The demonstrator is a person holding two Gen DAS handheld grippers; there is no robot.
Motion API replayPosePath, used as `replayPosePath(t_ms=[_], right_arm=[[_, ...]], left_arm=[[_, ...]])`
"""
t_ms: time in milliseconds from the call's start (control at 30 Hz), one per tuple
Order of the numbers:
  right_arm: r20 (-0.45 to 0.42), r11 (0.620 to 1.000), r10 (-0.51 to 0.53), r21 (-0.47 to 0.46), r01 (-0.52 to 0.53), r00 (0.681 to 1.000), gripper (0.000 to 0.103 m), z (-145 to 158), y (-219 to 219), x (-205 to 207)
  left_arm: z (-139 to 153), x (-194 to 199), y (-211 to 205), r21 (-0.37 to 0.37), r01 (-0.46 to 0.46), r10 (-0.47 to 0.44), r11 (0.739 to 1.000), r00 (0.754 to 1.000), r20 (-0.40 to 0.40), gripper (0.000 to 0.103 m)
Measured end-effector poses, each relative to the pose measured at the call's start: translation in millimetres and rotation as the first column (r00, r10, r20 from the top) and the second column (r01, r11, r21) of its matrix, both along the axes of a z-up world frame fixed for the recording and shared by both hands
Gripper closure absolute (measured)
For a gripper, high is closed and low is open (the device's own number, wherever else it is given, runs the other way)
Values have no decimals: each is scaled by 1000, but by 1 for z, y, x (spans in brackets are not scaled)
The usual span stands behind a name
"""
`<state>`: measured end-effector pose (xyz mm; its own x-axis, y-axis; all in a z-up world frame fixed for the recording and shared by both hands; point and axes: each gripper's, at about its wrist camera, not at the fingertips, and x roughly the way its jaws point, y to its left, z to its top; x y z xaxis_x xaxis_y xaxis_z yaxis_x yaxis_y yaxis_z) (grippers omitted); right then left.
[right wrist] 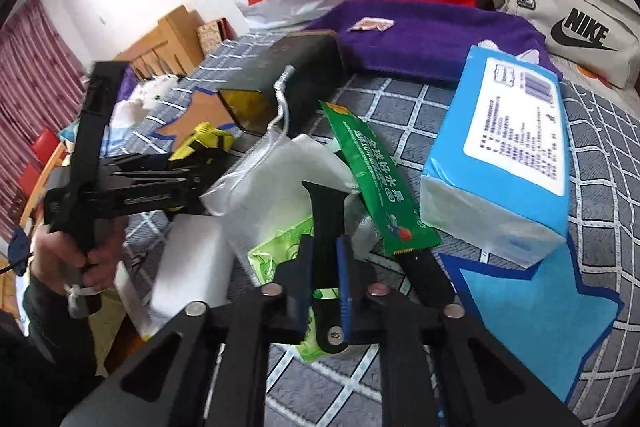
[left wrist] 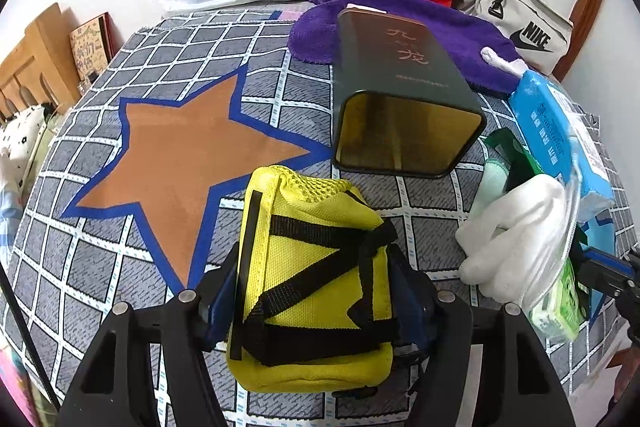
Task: Organize soft objects
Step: 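Grasp the yellow mesh pouch with the left tool while the right tool grasps the black watch strap, then carry the yellow pouch and black strap with both tools toward the purple towel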
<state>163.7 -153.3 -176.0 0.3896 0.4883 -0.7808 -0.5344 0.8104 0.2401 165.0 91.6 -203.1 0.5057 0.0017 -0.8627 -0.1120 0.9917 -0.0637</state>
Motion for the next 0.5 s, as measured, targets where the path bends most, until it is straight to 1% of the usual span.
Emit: replayPosePath(t_ms=[200, 300, 333, 400, 433, 467, 500], right_arm=[[-1, 999, -37, 10, 37, 999, 97, 2, -21, -14], [0, 998, -57, -18, 57, 998, 96, -2, -26, -12], [-4, 998, -61, -20, 61, 998, 94, -4, -26, -10], [-7, 998, -62, -1, 62, 998, 93, -6, -25, -6], [-11, 998, -57, 3, 57, 998, 90, -7, -25, -4], [-21, 998, -56, -1, 56, 998, 85, -11, -22, -1], [-25, 998, -58, -5, 58, 998, 83, -14, -21, 2]], left_arm=[[0, -3, -1, 11, -11, 11, 1000, 1000, -5, 38], [-1, -3, -3, 25, -13, 13, 1000, 1000, -9, 38], [0, -3, -3, 25, -15, 15, 1000, 1000, -11, 38], [0, -4, -4, 25, -14, 15, 1000, 1000, -14, 38], [0, -4, -4, 26, -13, 13, 1000, 1000, -15, 38], [0, -4, -4, 27, -11, 11, 1000, 1000, -15, 37], [0, -4, -4, 28, -10, 10, 1000, 1000, -16, 37]])
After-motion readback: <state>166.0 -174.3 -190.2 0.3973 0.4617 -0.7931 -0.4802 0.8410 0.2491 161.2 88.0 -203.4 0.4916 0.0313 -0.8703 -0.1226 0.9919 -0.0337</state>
